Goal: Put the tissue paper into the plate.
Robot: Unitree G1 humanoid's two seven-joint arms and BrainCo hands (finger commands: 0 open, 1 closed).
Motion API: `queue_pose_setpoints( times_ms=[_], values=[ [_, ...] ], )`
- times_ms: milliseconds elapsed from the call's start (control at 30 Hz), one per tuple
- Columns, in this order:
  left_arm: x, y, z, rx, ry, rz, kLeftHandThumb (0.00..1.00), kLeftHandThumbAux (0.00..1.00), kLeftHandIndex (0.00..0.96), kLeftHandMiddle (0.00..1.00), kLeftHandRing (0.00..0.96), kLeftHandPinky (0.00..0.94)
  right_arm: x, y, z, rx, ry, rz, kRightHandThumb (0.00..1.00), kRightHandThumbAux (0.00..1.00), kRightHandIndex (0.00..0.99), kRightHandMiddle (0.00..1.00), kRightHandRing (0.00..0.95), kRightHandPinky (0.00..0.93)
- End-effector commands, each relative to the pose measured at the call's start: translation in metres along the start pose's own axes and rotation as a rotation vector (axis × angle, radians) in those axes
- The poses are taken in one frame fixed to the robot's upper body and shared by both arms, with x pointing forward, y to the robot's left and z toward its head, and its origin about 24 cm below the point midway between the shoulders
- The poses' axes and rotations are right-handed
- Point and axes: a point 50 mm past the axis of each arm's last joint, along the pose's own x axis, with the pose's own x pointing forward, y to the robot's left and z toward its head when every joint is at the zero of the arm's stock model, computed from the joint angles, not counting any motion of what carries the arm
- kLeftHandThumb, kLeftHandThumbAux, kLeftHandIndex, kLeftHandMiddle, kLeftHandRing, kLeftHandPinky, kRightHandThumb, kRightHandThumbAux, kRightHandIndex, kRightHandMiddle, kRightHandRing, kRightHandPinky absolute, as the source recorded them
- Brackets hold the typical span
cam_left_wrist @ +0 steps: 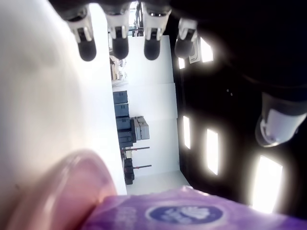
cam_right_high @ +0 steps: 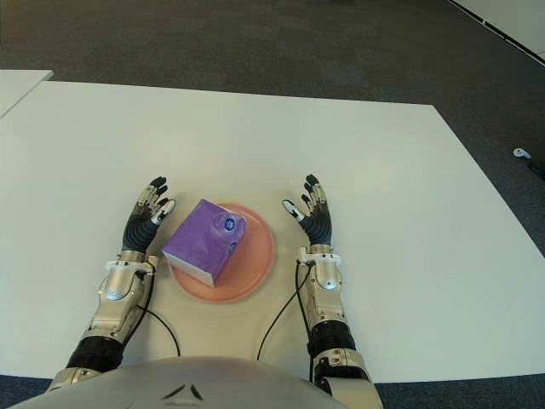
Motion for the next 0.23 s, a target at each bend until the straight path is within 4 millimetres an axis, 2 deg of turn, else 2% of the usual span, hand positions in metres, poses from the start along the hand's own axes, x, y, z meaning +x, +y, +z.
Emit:
queue_pose_setpoints(
  times_ms=[33, 233],
  values=[
    [-0.0085, -0.0014, -0.0094, -0.008, 0.05, -0.012, 0.0, 0.449, 0.0, 0.0, 0.0, 0.0, -0.054, -0.0023, -0.053, 0.013, 0.306, -0.031, 0.0, 0.681, 0.0, 0.0, 0.0, 0.0],
    [-0.0084, -0.0009, -0.0092, -0.001, 0.047, -0.01, 0.0, 0.449, 0.0, 0.0, 0.0, 0.0, -0.0546, -0.0011, -0.0526, 0.017, 0.314, -0.015, 0.0, 0.683, 0.0, 0.0, 0.0, 0.0]
  ],
)
